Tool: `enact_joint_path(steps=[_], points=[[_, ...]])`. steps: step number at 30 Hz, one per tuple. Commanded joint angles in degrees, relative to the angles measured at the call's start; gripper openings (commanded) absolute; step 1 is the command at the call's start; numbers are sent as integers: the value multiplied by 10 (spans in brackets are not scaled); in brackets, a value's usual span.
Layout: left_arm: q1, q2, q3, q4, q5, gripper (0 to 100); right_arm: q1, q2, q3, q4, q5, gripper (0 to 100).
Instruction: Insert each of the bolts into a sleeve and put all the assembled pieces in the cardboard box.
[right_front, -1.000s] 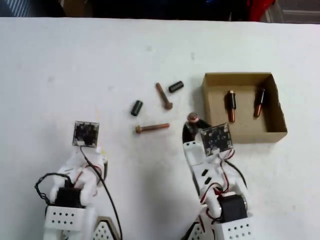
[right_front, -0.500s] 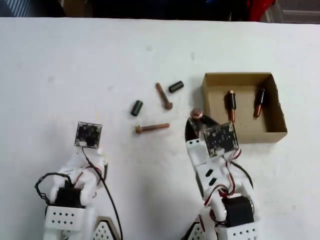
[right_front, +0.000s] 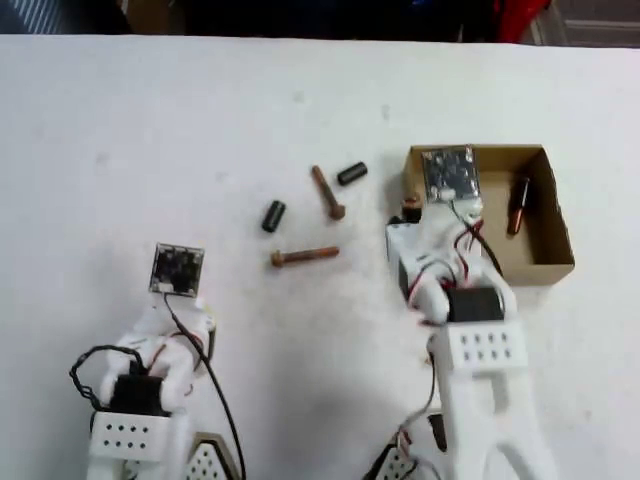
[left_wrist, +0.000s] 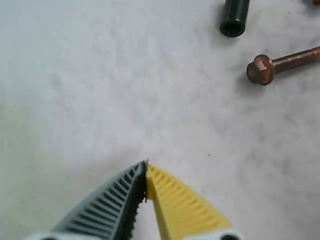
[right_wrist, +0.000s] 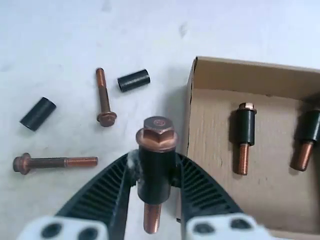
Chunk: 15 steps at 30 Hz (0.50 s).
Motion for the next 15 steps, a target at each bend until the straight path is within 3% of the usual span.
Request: enact_joint_path(steps=[1, 15], points=[[-2, -4, -4, 6, -4, 22, 15, 68, -56, -33, -4, 19], [-2, -4, -4, 7, -4, 22, 88, 259, -171, -29, 7, 21]])
